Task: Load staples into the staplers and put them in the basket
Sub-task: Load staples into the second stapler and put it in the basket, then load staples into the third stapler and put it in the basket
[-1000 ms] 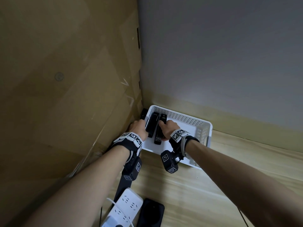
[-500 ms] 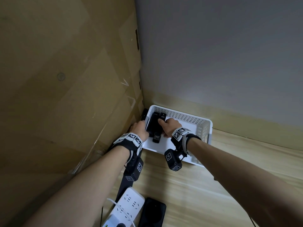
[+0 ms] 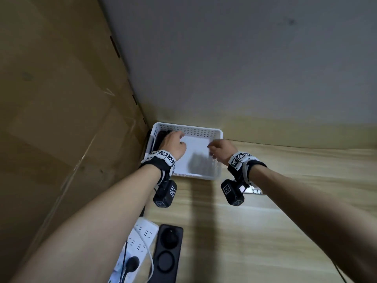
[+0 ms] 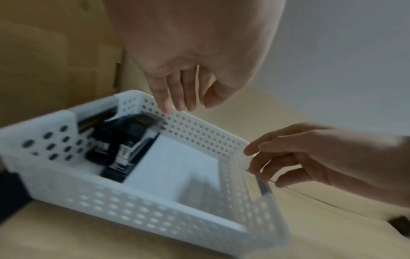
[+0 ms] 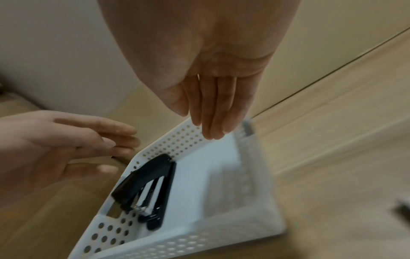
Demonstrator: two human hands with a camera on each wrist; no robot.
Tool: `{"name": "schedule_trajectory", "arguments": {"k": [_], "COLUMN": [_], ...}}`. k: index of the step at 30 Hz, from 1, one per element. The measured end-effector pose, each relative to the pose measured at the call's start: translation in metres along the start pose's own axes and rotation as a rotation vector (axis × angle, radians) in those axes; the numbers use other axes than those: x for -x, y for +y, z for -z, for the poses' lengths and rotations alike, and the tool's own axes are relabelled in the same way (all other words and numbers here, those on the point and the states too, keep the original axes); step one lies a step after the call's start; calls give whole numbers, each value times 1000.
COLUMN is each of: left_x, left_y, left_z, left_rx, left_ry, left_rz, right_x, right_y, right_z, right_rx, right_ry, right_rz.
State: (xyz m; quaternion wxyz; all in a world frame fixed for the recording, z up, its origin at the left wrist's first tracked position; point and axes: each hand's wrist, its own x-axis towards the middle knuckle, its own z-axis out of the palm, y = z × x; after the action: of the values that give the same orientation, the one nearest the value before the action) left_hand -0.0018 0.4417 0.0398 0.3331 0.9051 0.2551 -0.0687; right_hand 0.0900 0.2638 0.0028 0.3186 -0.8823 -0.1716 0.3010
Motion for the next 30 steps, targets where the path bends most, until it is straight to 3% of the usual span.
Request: {"name": "schedule_trajectory", "arguments": {"k": [9, 18, 25, 30], "left_x": [66, 131, 156, 163], "left_y": [104, 172, 190, 192], "left_z": [-119, -232, -283, -295], "left_rx": [-41, -172, -244, -266], "left_ry": [-220, -439, -512, -530], "left_rz": [-180, -303, -311, -299], "right_x": [137, 276, 305, 295], "right_y": [153, 299, 349, 364], "right_z": [83, 111, 116, 117], "right_rx": [-21, 19, 155, 65], "right_ry": [183, 406, 576, 451], "right_rz": [-193, -452, -480, -544]}}
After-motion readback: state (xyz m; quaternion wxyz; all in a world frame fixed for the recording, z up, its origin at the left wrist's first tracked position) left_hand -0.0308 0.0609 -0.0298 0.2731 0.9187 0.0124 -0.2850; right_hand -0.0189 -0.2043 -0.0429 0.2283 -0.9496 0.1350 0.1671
